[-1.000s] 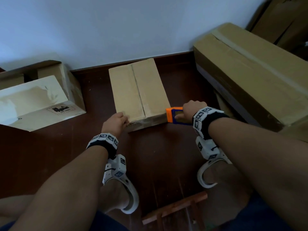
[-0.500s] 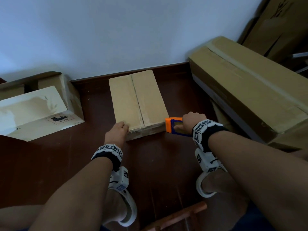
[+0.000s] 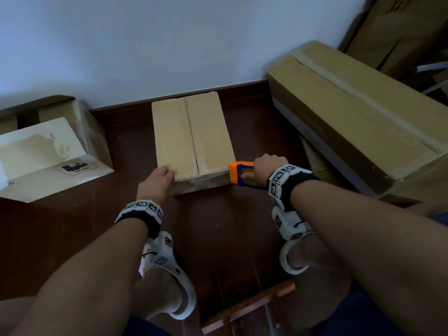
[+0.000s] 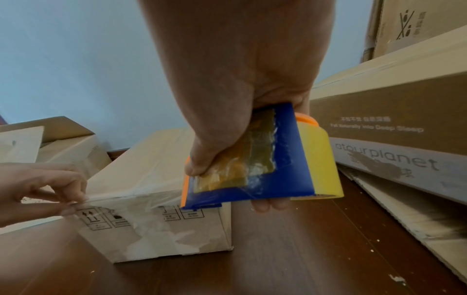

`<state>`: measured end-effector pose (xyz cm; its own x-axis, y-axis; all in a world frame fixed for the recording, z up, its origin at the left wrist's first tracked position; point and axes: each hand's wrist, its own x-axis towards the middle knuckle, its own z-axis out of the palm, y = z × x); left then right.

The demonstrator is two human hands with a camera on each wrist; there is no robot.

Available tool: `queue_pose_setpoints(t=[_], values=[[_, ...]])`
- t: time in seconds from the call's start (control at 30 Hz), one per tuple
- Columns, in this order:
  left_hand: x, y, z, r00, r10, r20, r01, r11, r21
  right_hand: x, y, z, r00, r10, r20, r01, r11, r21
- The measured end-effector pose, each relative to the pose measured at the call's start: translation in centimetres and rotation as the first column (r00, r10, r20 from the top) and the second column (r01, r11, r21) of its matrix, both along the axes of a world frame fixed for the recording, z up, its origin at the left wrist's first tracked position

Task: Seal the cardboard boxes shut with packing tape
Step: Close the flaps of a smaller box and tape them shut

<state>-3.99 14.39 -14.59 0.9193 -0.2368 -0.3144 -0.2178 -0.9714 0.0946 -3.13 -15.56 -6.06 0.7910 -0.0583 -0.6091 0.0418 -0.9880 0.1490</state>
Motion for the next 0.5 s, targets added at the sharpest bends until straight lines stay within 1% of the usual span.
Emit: queue_pose_setpoints(t=[0.07,0.13,0.3,0.5], values=[[0.2,1.1,-0.3,1.000,0.010,0.028,-0.008,0.999,-0.042,0.1,0.7,-0.3,1.000,0.000,-0.012,0.000,1.000,0.010],[0.3,1.4,-0.6,0.999,0.008,0.042,-0.006,0.999,-0.052,0.2,1.1,-0.5,1.000,-0.008,-0.027,0.008,1.000,0.005],[0.3,0.8,-0.9,0.998,0.004,0.057,-0.003,1.000,-0.023,0.5,1.3,-1.0,0.999,-0.026,-0.033,0.026,1.000,-0.008],[1.4,0.0,-0.7,0.997,-0.060,0.047,0.057,0.996,0.064,1.1,1.8,-0.9,0.998,-0.021,-0.052,0.020,1.000,-0.019]])
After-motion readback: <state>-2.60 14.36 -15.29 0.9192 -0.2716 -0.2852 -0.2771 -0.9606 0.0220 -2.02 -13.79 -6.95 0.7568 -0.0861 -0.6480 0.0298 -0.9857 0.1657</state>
